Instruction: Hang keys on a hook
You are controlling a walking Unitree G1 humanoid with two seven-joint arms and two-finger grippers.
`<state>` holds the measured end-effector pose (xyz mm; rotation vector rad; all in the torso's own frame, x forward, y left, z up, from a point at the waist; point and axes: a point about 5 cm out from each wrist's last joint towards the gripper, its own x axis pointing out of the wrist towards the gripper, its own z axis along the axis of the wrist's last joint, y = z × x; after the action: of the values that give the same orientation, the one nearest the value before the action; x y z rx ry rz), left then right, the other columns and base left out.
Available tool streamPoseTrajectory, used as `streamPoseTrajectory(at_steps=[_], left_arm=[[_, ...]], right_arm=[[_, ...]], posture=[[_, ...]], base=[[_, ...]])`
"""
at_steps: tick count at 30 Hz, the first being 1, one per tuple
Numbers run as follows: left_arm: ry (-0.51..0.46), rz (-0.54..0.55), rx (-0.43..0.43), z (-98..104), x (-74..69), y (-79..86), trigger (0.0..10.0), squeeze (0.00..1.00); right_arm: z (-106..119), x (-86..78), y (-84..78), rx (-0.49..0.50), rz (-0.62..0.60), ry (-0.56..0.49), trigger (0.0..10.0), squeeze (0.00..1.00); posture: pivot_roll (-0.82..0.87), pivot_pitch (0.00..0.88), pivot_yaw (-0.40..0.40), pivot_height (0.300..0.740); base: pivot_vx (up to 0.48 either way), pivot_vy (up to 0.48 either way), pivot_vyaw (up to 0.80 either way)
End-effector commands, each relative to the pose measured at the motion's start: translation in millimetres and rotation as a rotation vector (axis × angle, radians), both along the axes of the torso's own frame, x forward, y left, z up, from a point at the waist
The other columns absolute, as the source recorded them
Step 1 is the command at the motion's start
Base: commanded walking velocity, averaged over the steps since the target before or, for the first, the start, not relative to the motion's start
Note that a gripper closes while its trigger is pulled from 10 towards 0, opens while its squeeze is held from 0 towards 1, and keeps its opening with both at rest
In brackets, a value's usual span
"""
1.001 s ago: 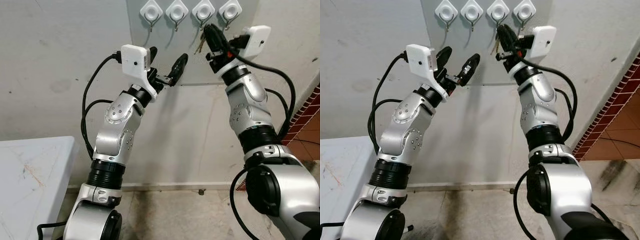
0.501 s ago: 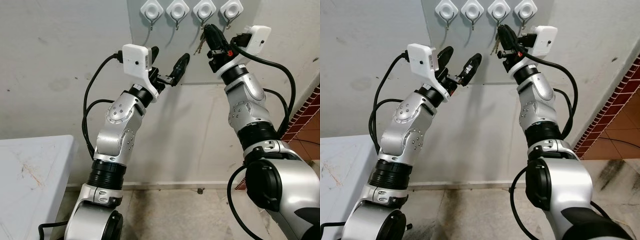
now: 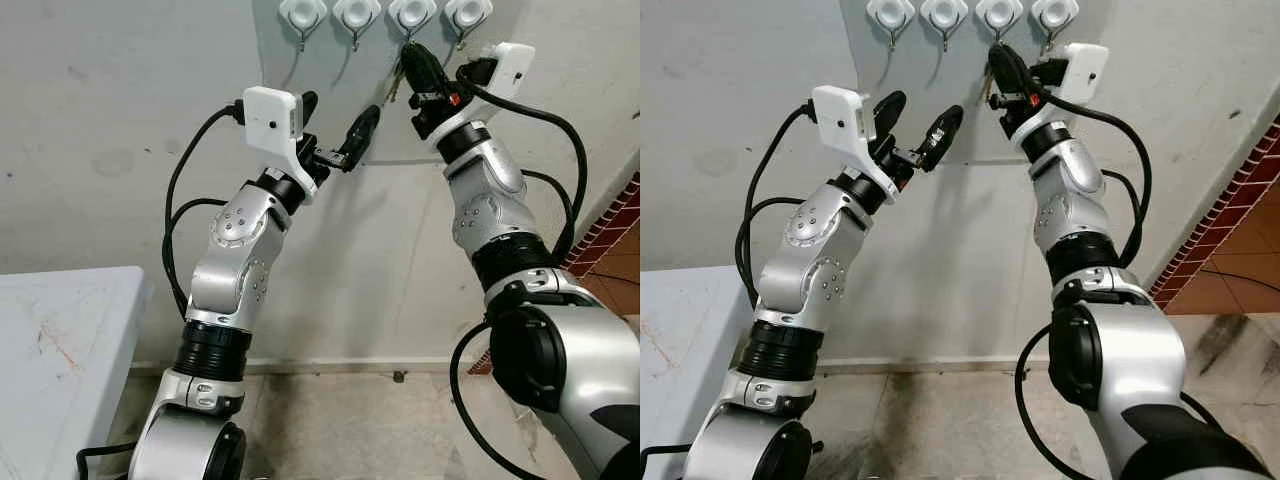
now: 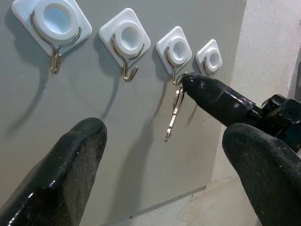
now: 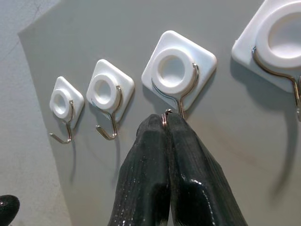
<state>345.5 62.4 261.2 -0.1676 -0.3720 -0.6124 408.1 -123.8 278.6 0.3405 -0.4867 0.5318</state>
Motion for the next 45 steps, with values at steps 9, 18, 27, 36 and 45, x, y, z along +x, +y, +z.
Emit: streamPoseTrajectory(at_steps=[9, 18, 27, 36, 45], left_arm=[[-0.017, -0.006, -0.006, 6, -2.9, -0.8, 10.0, 0.0], [-0.016, -0.005, -0.012, 8, -1.5, 0.1, 10.0, 0.0], [-0.017, -0.003, -0.019, 10, -0.4, 0.5, 10.0, 0.0], [-0.015, -0.003, -0.019, 9, -0.6, 1.0, 10.0, 0.0], [-0.013, -0.006, -0.022, 10, -0.6, 0.1, 10.0, 0.0]], right_arm=[[20, 0.0, 2.0, 0.021, 0.026, -0.064, 10.0, 0.0], [9, -2.3, 8.8, -0.048, 0.099, -0.057, 10.0, 0.0], [14, -2.5, 6.3, 0.002, 0.111, -0.075, 10.0, 0.0], [20, -1.8, -1.0, 0.056, 0.078, -0.088, 10.0, 0.0], [22, 0.1, -6.0, 0.151, 0.083, -0.061, 10.0, 0.0]], posture=[[0.03, 0.083, -0.008, 0.74], [0.03, 0.087, -0.005, 0.74], [0.03, 0.089, -0.006, 0.74], [0.03, 0.091, -0.005, 0.74], [0.03, 0.093, -0.006, 0.74]], base=[[0.0, 0.0, 0.0], [0.0, 0.0, 0.0], [0.0, 0.0, 0.0], [0.0, 0.0, 0.0], [0.0, 0.0, 0.0]])
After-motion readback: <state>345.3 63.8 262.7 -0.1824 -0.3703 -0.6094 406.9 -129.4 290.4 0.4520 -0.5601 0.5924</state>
